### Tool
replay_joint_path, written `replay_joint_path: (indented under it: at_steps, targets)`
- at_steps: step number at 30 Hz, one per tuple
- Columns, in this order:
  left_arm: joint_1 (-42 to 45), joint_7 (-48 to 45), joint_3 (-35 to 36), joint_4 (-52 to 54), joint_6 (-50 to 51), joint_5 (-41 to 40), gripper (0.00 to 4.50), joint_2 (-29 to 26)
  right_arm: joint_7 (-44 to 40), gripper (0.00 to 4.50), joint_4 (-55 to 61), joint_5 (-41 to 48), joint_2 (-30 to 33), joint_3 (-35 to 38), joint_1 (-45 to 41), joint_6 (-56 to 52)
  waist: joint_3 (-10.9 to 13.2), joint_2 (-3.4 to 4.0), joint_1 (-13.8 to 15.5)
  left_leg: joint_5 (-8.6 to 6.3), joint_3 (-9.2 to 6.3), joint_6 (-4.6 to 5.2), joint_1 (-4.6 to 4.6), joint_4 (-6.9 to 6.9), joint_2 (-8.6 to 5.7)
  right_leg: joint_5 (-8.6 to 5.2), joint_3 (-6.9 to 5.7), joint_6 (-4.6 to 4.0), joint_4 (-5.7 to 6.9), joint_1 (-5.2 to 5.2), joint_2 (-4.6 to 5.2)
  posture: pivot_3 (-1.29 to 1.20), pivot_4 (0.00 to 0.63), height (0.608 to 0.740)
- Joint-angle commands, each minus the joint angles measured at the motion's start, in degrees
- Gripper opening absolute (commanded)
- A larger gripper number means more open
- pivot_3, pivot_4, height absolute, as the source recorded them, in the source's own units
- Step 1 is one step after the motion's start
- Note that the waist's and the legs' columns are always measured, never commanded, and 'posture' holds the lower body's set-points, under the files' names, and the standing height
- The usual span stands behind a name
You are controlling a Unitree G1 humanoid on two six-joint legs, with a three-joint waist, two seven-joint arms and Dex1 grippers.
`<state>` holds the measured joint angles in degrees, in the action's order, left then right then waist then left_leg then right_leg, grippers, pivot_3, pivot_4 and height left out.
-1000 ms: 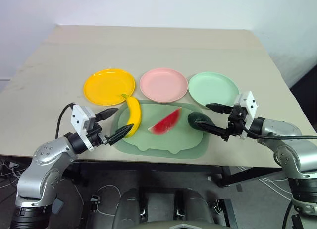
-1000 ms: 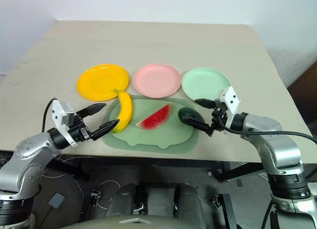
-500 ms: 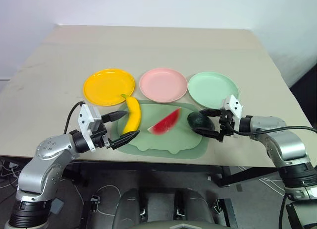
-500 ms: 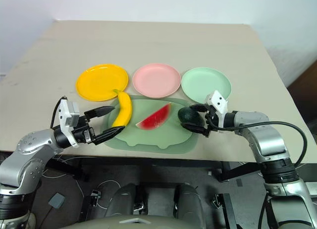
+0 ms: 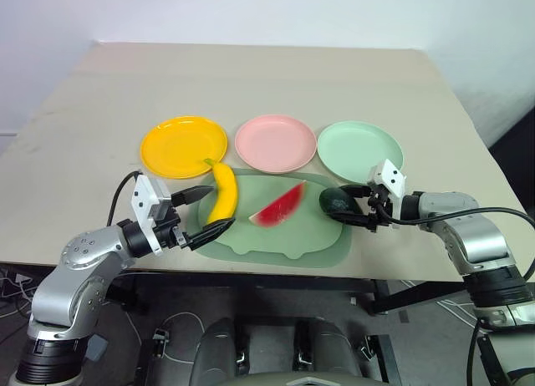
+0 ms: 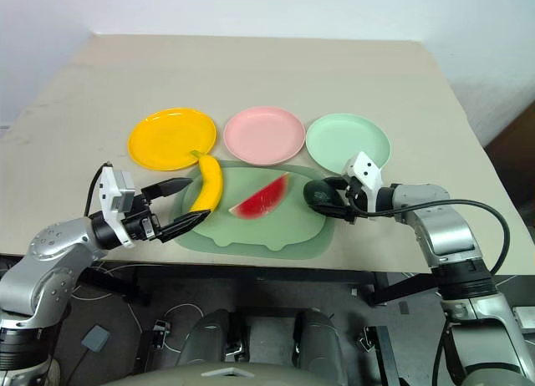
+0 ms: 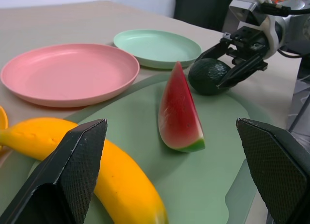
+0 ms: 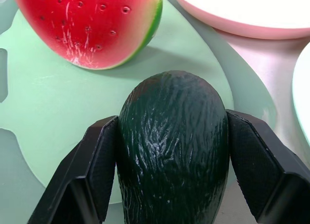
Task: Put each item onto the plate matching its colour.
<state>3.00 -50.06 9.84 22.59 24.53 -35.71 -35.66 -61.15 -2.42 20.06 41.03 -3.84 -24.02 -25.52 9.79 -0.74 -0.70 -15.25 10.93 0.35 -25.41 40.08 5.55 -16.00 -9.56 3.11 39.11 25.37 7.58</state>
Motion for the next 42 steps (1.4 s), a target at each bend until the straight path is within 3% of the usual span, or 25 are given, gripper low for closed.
replay_joint_path:
  at_steps: [1, 6, 11, 19, 21, 23, 24, 29, 35, 42]
  targets:
    - [-0.1, 0.2, 1.6, 1.5, -0.3, -0.9, 4.50, -0.6, 1.5, 3.03, 4.1, 5.0, -0.6, 4.7, -4.9, -4.2, 0.0, 0.04, -0.1, 0.00, 0.00, 0.00, 0.00, 0.00, 0.00, 0.00, 0.00, 0.00, 0.00, 0.00, 0.00, 0.00, 0.150, 0.695]
    - [-0.7, 0.5, 2.6, 1.5, -0.3, -1.4, 4.50, -0.5, 11.5, 3.03, -9.0, 0.3, -3.9, 6.0, -17.9, -3.8, 0.1, 0.10, -0.3, 0.01, 0.04, -0.01, 0.01, 0.00, 0.01, 0.01, 0.02, -0.01, 0.03, 0.04, -0.01, 0.00, 0.150, 0.695]
    - [-1.6, 0.3, 3.1, 1.3, -0.8, -1.4, 4.50, -0.6, 20.9, 3.03, -35.3, -11.5, -6.5, 1.1, -30.2, 2.5, 0.1, 0.09, -0.1, 0.01, 0.08, -0.01, -0.02, 0.01, -0.05, 0.00, 0.01, -0.01, 0.03, 0.03, 0.01, 0.00, 0.150, 0.695]
    - [-3.4, 0.2, 3.6, 1.7, -1.7, -1.2, 4.50, -0.4, 23.7, 3.03, -56.8, -17.2, -10.7, 0.3, -38.7, 9.7, 0.2, 0.36, -0.6, 0.06, 0.20, -0.07, -0.02, 0.00, -0.11, 0.00, 0.09, 0.01, 0.15, 0.13, -0.04, 0.00, 0.150, 0.695]
    - [-3.9, 0.0, 3.8, 1.5, -2.0, -1.0, 4.50, -0.4, 23.8, 3.75, -58.5, -17.2, -11.5, 1.1, -39.2, 10.6, 0.2, 0.36, -0.7, 0.06, 0.21, -0.07, -0.01, 0.00, -0.10, 0.00, 0.10, 0.01, 0.15, 0.12, -0.05, 0.00, 0.150, 0.695]
    - [-4.3, 0.1, 4.0, 1.7, -2.2, -1.0, 4.50, -0.5, 23.2, 4.44, -58.6, -17.5, -11.7, 1.3, -39.1, 11.8, 0.2, 0.38, -0.7, 0.06, 0.21, -0.08, -0.01, 0.00, -0.09, 0.00, 0.10, 0.01, 0.14, 0.12, -0.05, 0.00, 0.150, 0.695]
    - [-4.5, 0.1, 4.1, 1.8, -2.3, -1.0, 4.50, -0.5, 23.2, 4.48, -58.6, -17.5, -11.7, 1.5, -39.1, 12.0, 0.2, 0.38, -0.7, 0.06, 0.22, -0.07, -0.02, 0.00, -0.09, 0.01, 0.11, 0.01, 0.15, 0.13, -0.05, 0.00, 0.150, 0.695]
    - [-5.5, -0.4, 5.1, 1.3, -3.0, -1.1, 4.50, -1.0, 21.3, 4.48, -53.7, -15.5, -9.8, 4.3, -37.3, 11.6, 0.2, 0.40, -0.4, 0.06, 0.21, -0.07, -0.02, 0.01, -0.09, 0.00, 0.11, 0.01, 0.15, 0.13, -0.03, 0.00, 0.150, 0.695]
    - [-5.7, -0.4, 6.2, 1.9, -2.3, -1.6, 4.50, -1.6, 7.7, 4.48, -30.6, -8.8, -5.3, 6.4, -28.7, 9.7, 0.3, 0.41, -0.4, 0.06, 0.17, -0.08, -0.03, 0.00, 0.00, 0.00, 0.11, 0.01, 0.14, 0.13, -0.04, 0.00, 0.150, 0.695]
    - [-4.9, 0.6, 5.9, 2.6, -1.4, -1.9, 4.50, -1.8, -9.0, 4.48, -8.1, 1.3, -2.5, 2.6, -21.3, 0.0, 0.2, 0.41, -0.5, 0.06, 0.15, -0.08, 0.01, -0.01, 0.05, 0.01, 0.11, 0.00, 0.14, 0.12, -0.05, 0.00, 0.150, 0.695]
